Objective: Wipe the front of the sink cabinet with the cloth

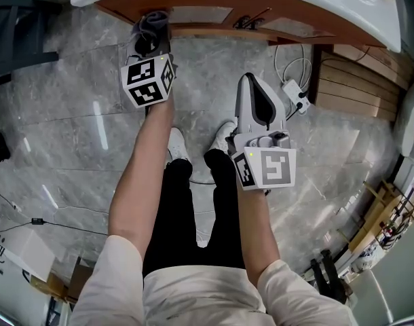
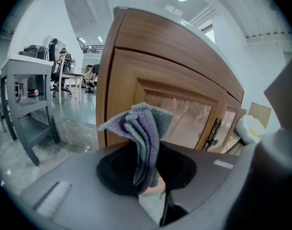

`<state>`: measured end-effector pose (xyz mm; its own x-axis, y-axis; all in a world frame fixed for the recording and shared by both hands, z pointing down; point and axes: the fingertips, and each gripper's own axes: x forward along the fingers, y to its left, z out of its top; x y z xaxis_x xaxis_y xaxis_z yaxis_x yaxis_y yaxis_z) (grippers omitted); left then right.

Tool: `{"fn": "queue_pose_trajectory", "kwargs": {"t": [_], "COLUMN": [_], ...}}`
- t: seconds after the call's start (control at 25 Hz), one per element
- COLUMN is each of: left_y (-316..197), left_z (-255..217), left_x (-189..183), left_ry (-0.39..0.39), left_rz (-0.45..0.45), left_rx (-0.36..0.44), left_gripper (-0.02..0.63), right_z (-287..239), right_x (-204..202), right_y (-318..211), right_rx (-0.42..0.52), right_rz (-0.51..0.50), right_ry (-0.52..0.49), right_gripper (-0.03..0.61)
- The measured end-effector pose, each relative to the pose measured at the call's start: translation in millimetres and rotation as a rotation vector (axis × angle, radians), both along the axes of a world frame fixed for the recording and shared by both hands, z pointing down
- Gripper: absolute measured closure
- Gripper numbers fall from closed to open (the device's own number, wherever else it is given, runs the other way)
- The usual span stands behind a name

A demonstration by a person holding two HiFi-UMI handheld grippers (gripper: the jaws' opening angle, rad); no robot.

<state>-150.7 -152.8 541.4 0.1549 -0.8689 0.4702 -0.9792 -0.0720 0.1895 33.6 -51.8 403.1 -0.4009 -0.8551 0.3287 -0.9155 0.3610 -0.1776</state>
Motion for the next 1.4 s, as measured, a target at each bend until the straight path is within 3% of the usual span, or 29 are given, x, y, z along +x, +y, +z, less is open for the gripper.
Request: {"fn": "queue_pose_trajectory", "kwargs": {"t": [1.4], "left_y": [-8.3], "left_z": [7.9], "left_x": [55.6], "left_ry": [-0.025], "left_rz": [0.058], "left_rx": [-0.033], "left_gripper": [0.532], "right_z": [6.9], "right_x": [49.2], "right_y": [-4.6], "right_rx": [-0.016], "right_rz": [0.048], "right_ry": [-0.016], "right_gripper": [0.581]}}
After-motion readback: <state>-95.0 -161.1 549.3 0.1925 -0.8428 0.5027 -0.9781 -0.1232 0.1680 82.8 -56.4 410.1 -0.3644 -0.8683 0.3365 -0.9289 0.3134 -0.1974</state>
